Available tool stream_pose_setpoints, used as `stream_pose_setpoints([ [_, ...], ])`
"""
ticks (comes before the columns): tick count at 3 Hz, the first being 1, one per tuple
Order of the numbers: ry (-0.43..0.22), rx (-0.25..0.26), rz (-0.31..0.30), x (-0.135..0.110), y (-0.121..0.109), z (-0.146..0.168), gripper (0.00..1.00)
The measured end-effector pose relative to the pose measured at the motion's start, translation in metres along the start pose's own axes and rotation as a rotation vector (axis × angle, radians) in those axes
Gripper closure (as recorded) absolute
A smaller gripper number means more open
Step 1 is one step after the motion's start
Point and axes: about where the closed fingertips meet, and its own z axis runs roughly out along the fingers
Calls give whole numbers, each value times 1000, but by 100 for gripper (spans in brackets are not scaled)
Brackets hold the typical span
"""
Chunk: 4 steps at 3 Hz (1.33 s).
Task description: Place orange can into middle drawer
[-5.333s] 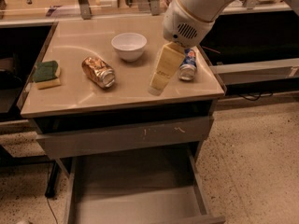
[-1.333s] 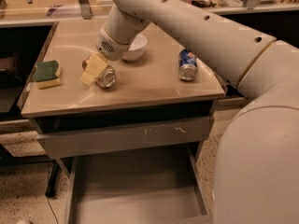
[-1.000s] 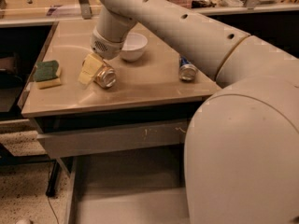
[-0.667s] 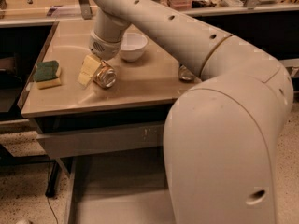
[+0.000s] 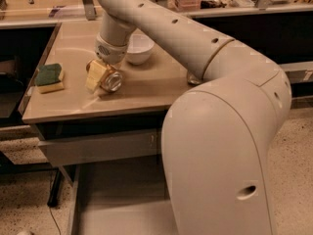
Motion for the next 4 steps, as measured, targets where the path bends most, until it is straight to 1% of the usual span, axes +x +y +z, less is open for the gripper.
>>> stream_pose_setpoints([
  [2,0,0,0,0,0,0,65],
  [3,-16,22,-33,4,8,-12,88],
  [4,-52,50,-46,22,27,-37,100],
])
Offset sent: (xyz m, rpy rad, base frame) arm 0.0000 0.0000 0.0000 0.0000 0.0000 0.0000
